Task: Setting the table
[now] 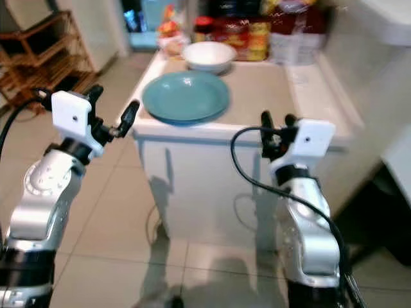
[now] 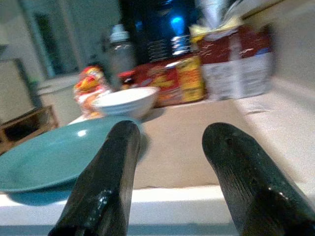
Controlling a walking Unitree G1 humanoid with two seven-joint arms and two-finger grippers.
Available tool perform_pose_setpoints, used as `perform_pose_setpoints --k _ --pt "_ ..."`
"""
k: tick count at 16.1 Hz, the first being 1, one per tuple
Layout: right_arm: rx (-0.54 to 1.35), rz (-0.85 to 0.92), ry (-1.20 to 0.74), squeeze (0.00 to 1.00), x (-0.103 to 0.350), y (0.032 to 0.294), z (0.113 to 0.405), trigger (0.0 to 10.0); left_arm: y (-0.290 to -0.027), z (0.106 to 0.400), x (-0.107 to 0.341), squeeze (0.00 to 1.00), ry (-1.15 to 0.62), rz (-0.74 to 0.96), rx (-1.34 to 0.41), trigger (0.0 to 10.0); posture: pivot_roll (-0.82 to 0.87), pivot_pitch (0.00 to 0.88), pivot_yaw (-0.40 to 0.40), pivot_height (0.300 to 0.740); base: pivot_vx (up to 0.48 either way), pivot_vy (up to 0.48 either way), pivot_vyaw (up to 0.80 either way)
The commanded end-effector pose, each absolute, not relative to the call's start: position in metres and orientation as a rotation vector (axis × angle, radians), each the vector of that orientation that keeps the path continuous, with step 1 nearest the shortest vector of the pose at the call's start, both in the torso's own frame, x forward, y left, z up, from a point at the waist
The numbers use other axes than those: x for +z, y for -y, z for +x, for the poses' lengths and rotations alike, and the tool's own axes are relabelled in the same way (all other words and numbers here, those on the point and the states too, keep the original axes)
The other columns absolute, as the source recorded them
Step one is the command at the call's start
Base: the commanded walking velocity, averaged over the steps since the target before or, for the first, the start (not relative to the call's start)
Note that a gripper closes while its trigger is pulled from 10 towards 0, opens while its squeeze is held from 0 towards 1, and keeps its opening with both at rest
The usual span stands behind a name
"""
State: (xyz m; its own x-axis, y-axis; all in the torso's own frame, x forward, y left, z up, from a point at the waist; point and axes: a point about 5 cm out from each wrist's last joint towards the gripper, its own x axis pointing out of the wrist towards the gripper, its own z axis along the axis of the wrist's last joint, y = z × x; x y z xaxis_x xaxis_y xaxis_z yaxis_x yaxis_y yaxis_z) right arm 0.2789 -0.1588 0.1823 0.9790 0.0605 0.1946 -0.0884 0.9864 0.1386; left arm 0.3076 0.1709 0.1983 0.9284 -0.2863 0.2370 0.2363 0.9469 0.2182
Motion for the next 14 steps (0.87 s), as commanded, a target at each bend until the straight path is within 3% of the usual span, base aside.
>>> perform_pose_setpoints --k 1,3,5,10,11,14 --pt "0.086 0.144 0.208 0.0 0.19 0.162 0.278 10.0 -0.167 0.309 0.201 0.0 0.276 0.175 -0.276 10.0 0.11 0.038 0.041 0.74 0.48 0.0 0.0" --pt "0.207 0.155 0.177 0.0 0.195 0.154 0.279 10.0 -0.173 0.31 0.206 0.0 0.274 0.163 -0.24 10.0 0.12 0.052 0.025 0.74 0.48 0.0 0.0" --pt "0.242 0.127 0.172 0.0 0.196 0.15 0.28 10.0 -0.181 0.313 0.208 0.0 0.236 0.151 -0.21 10.0 0.13 0.059 0.02 0.74 0.0 0.0 0.8" --pt "0.108 0.244 0.167 0.0 0.208 0.173 0.295 10.0 -0.168 0.333 0.215 0.0 0.229 0.162 -0.344 10.0 0.1 0.077 0.025 0.74 0.0 0.0 0.16" --pt "0.102 0.291 0.138 1.0 0.207 0.179 0.301 10.0 -0.164 0.338 0.219 0.0 0.231 0.154 -0.361 10.0 0.1 0.072 0.029 0.74 0.0 0.0 0.0" --pt "0.143 0.435 0.021 1.0 0.209 0.183 0.328 10.0 -0.161 0.344 0.219 0.0 0.22 0.181 -0.399 10.0 0.08 0.056 0.029 0.74 0.0 0.0 0.0"
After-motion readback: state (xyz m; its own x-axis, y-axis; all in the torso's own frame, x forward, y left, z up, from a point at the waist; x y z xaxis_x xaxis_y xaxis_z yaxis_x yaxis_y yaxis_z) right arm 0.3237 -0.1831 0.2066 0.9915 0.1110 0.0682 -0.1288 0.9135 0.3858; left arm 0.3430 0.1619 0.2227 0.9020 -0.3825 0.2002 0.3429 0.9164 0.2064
